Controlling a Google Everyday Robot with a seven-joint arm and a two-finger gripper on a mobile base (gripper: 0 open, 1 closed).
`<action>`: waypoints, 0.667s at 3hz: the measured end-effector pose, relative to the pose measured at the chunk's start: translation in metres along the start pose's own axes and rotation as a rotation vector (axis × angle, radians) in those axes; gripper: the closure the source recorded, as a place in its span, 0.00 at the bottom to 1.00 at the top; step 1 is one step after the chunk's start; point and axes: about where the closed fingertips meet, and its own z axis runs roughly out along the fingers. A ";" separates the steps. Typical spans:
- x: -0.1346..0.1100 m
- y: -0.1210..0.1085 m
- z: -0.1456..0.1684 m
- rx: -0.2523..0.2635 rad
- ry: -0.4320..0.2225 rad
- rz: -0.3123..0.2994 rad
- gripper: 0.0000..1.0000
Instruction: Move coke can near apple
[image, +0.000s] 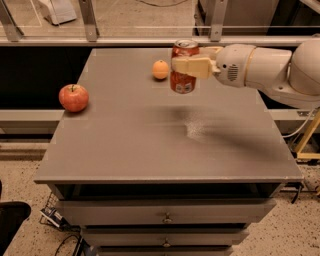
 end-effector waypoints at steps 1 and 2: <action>0.009 0.036 0.024 -0.081 0.001 -0.007 1.00; 0.021 0.062 0.048 -0.126 0.012 -0.046 1.00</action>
Offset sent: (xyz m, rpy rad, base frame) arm -0.0305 0.1115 -0.0417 -0.0558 -0.0510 0.1812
